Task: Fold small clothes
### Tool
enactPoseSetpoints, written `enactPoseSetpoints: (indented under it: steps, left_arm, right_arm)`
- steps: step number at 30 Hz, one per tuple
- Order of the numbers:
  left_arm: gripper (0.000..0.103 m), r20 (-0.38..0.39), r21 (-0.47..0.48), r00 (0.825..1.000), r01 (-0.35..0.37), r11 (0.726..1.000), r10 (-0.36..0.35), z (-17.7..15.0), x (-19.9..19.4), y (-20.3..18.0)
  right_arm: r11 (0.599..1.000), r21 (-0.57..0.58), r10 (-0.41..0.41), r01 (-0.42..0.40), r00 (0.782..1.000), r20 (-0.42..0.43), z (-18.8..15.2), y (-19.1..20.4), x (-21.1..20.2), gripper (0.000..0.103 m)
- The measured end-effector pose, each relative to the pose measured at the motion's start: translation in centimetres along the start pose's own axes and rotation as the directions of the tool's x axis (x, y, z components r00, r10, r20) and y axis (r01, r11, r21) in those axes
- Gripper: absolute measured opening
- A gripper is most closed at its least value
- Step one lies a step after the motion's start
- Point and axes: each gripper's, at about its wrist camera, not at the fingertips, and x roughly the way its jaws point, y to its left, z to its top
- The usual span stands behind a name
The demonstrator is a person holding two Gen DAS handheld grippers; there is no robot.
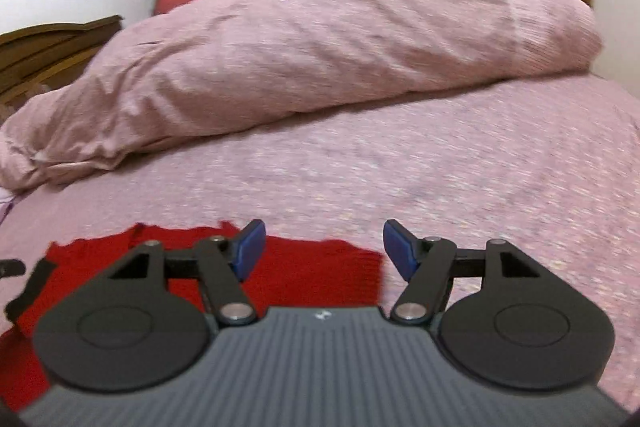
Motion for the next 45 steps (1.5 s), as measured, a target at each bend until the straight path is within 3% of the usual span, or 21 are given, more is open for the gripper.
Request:
enactPoseSetpoints:
  steps: [2, 7, 11, 18, 24, 27, 29, 32, 34, 36, 40, 45]
  left_arm:
    - [0.019, -0.067, 0.008, 0.998, 0.014, 1.0, -0.014, -0.2, 1.1, -0.2]
    - [0.054, -0.053, 0.071, 0.998, 0.027, 0.997, -0.023, -0.7, 1.6, -1.6]
    - [0.056, -0.026, 0.129, 1.0, -0.006, 0.992, 0.01, -1.1, 2.0, -2.6]
    - [0.056, 0.033, 0.049, 0.998, -0.058, 0.997, 0.056, -0.9, 0.8, -1.2]
    - [0.056, -0.014, 0.032, 0.999, -0.031, 0.999, 0.031, -0.7, 1.8, -0.7]
    - [0.055, 0.003, 0.071, 1.0, 0.0, 0.997, -0.001, -1.1, 1.6, -1.5]
    - [0.053, -0.001, 0.152, 1.0, -0.012, 0.988, 0.013, -1.6, 1.7, -2.6]
    - [0.041, -0.005, 0.192, 1.0, -0.008, 0.981, 0.009, -2.2, 2.1, -3.4]
    - [0.02, -0.001, 0.188, 1.0, -0.01, 0.982, 0.01, -2.2, 2.1, -3.6]
    - [0.009, 0.001, 0.187, 1.0, -0.025, 0.982, 0.026, -1.9, 2.1, -3.7]
    - [0.008, 0.069, 0.155, 0.994, -0.091, 0.984, 0.081, -1.0, 1.1, -3.3]
    - [0.008, 0.054, 0.092, 0.992, -0.122, 0.988, 0.117, 0.0, 2.0, -1.6]
  right_arm:
    - [1.0, 0.009, -0.016, 0.017, 1.0, -0.013, -0.4, -0.5, 0.1, 0.067]
    - [0.999, 0.031, -0.019, 0.02, 0.999, -0.037, -1.6, -1.4, 0.1, 0.067]
    - [1.0, 0.022, -0.016, 0.017, 0.999, -0.048, -1.9, -1.1, 0.4, 0.067]
    - [1.0, -0.002, -0.004, 0.004, 0.998, -0.065, -2.6, -0.2, 0.4, 0.067]
    - [1.0, 0.024, 0.006, -0.004, 0.997, -0.075, -3.1, -0.1, 0.8, 0.067]
    - [1.0, 0.021, 0.014, -0.013, 0.997, -0.081, -3.4, 0.1, 0.9, 0.067]
    - [1.0, -0.004, 0.016, -0.017, 0.997, -0.08, -3.5, 0.5, 0.9, 0.067]
    - [0.999, -0.04, 0.011, -0.014, 0.997, -0.073, -3.6, 1.0, 0.8, 0.067]
    - [0.999, -0.045, 0.01, -0.013, 0.998, -0.07, -3.6, 1.2, 0.8, 0.067]
    - [0.999, -0.044, 0.005, -0.008, 0.998, -0.066, -3.6, 1.3, 0.8, 0.067]
    - [0.998, -0.057, 0.007, -0.009, 0.999, -0.043, -3.4, 1.7, 0.2, 0.067]
    - [0.997, -0.08, 0.004, -0.003, 1.0, 0.005, -3.1, 2.3, -0.8, 0.067]
